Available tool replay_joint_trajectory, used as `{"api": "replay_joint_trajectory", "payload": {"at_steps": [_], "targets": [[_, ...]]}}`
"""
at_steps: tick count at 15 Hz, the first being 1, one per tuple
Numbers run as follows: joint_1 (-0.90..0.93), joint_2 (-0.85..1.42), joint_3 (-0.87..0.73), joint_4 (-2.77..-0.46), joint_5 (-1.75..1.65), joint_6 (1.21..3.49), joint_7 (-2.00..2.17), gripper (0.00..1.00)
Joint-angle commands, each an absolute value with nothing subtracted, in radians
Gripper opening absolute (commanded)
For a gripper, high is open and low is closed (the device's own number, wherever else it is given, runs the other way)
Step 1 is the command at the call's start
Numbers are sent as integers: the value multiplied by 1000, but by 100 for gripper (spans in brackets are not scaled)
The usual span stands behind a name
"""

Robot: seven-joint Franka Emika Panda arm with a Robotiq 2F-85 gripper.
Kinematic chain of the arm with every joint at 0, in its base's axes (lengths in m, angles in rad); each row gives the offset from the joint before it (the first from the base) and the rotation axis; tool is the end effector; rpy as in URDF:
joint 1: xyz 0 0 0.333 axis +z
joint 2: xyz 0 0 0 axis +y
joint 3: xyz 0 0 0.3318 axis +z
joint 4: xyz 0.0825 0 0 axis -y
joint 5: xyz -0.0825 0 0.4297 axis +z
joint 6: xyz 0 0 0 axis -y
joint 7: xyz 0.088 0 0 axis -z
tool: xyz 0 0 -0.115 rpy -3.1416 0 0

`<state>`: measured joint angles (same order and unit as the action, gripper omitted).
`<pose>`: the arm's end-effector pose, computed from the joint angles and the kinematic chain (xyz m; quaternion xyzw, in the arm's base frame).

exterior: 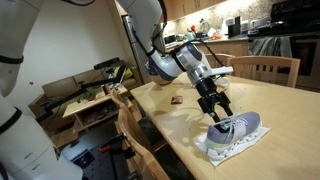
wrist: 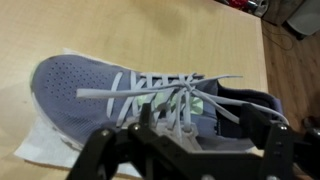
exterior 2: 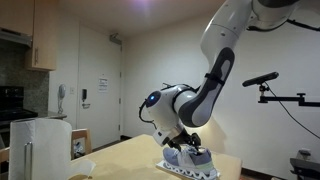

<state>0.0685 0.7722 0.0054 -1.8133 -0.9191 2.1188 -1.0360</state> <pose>0.6331 0.0052 0.0601 0.5774 0.7251 -0.3283 0.1818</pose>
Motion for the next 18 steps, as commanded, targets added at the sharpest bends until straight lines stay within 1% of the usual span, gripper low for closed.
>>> {"api": "replay_joint_trajectory", "payload": {"at_steps": [1,5,7,8,9,18], "targets": [[52,760,20,-1805,-925,2085,-1046,58],[57,757,19,-1800,-930,2076,-1037,27],[67,750,19,-1803,-937,2069,-1028,13],[78,747,18,-1805,-945,2063,-1013,5],[86,744,19,-1807,-953,2058,-1004,1],[159,748,44,-1799,-1038,1953,-919,0]]}}
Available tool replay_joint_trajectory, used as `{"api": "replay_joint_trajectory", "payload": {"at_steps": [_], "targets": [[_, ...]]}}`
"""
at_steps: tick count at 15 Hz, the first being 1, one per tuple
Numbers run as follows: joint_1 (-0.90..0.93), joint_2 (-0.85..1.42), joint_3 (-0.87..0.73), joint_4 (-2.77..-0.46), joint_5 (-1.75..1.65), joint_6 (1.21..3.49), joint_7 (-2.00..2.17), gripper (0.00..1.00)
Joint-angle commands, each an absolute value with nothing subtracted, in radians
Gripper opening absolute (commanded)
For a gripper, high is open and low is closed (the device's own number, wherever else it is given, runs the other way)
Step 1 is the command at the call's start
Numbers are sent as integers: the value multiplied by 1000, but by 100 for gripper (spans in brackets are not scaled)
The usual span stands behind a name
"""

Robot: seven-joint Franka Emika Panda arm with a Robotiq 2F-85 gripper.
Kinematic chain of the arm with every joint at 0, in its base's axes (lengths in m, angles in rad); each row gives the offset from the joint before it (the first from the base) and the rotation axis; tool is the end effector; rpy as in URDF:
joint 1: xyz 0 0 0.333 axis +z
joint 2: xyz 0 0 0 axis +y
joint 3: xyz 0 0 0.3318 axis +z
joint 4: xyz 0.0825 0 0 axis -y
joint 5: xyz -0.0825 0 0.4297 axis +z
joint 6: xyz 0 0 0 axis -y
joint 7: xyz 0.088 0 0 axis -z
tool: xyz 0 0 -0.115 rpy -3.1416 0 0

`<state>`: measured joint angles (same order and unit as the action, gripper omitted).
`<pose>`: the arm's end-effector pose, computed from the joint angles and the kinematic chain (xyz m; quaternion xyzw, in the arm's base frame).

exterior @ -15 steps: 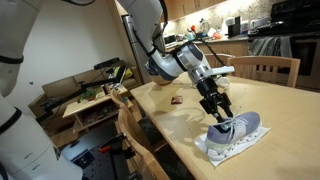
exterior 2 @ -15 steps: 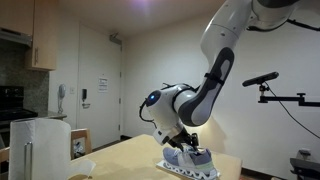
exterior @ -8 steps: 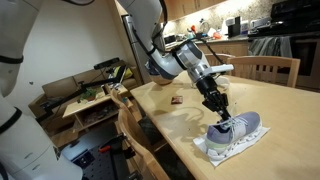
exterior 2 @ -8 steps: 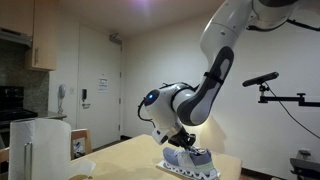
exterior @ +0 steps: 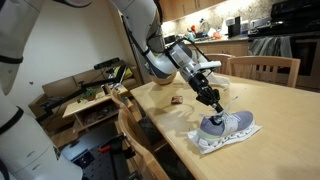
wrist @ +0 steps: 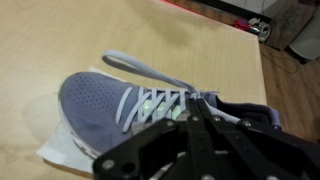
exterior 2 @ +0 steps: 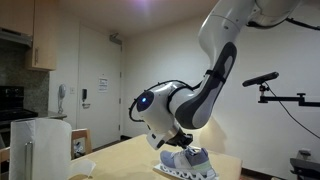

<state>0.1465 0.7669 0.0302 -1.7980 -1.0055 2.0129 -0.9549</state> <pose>0.6331 0.0563 0.0712 0.5467 0.7214 -0.3531 0.2368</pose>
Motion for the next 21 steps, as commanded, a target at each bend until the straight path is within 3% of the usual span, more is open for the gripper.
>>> {"api": "replay_joint_trajectory", "payload": {"at_steps": [1,7,8,9,12,20,21], "targets": [[157,744,52,-1802,-1039,1950,-923,0],[127,703,66,-1819,-1035,1986,-894,0],[115,695,66,-1821,-1032,1998,-889,6],[102,689,69,-1820,-1019,2003,-888,28],[69,675,66,-1813,-1005,2004,-891,38],[40,666,77,-1814,-1005,2008,-925,99],[42,664,81,-1819,-1015,2018,-942,100]]}}
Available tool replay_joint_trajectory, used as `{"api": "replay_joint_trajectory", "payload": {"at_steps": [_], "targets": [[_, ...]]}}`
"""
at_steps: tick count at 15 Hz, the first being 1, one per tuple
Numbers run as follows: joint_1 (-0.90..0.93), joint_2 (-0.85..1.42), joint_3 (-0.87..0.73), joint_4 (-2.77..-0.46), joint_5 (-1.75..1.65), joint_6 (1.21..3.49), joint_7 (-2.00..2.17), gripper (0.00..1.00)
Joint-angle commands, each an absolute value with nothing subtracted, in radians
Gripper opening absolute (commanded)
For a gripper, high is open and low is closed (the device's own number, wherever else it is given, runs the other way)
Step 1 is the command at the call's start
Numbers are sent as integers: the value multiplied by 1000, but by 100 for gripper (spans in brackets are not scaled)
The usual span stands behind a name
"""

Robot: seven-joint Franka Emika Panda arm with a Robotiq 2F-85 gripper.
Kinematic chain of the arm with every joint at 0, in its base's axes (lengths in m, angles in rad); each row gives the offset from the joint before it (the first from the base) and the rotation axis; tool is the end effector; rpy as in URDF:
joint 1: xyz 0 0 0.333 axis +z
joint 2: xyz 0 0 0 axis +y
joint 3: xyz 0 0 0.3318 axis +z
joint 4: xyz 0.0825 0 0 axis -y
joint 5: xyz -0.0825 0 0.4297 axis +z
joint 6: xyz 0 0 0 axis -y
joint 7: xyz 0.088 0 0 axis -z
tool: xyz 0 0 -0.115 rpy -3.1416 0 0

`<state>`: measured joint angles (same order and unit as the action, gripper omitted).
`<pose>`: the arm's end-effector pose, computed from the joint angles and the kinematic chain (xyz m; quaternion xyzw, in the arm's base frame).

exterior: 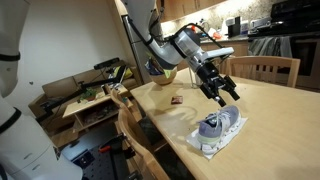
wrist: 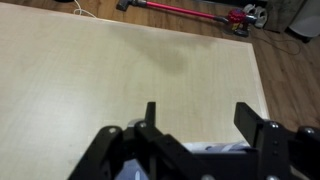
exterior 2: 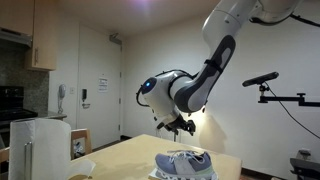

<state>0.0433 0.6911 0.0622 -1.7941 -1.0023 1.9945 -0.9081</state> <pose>0.6532 0.0101 0.1210 0.6086 0.6762 -0.3327 0.2484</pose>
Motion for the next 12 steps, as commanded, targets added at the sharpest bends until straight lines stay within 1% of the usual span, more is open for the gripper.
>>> {"api": "replay_joint_trajectory", "payload": {"at_steps": [1,9,11,12], "targets": [[44,663,89,-1822,-1023,2028,-964,100],[50,700,113,-1812,-1071,2068,-1232,100],[59,704,104,-1814,-1086,2083,-1237,100],[63,712,105,-1799,-1056,2053,-1220,100]]}}
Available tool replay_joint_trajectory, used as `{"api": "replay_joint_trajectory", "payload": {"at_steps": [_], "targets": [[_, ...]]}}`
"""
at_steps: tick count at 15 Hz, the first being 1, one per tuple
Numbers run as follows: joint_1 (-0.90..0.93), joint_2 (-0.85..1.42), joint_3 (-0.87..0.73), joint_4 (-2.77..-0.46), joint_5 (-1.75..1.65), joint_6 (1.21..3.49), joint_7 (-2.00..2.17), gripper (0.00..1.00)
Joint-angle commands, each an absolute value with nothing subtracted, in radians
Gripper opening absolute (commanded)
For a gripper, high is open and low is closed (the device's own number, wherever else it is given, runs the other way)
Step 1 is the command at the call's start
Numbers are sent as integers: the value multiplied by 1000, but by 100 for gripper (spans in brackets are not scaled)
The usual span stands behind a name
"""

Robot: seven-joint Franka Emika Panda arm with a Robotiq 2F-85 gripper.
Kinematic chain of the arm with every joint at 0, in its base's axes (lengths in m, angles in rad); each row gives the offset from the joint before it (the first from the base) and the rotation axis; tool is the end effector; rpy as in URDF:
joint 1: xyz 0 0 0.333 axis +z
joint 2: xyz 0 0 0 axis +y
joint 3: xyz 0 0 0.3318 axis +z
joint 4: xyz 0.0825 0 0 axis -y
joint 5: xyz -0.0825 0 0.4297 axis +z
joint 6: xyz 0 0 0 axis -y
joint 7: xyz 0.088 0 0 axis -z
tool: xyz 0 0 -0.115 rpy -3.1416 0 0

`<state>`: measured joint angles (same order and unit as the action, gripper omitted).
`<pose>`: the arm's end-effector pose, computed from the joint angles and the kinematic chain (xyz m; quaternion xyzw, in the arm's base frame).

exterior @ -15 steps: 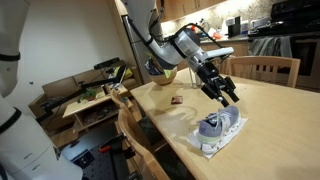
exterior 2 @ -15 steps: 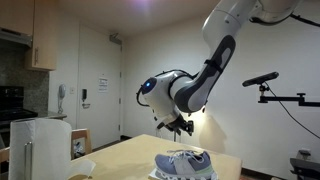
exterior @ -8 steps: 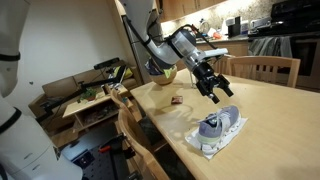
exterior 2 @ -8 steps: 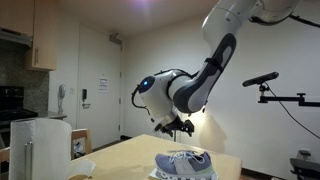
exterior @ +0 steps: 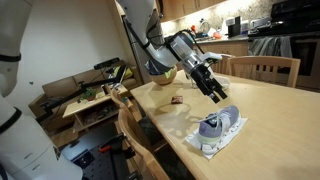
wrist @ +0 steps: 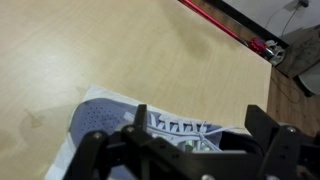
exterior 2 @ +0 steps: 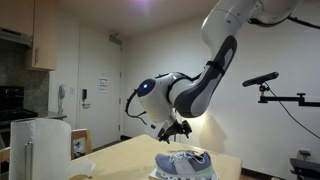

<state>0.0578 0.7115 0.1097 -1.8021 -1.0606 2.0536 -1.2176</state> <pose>0.6508 0.0549 0.1061 0.4522 0.7983 -0.3384 0.2089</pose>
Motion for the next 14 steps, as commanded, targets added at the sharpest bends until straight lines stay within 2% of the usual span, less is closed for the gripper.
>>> {"api": "replay_joint_trajectory", "payload": {"at_steps": [1,5,14], "targets": [[63,716,105,-1800,-1063,2057,-1220,100],[57,720,103,-1795,-1061,2061,-1214,100],[50,758,92,-1796,-1095,2283,-1120,100]]}}
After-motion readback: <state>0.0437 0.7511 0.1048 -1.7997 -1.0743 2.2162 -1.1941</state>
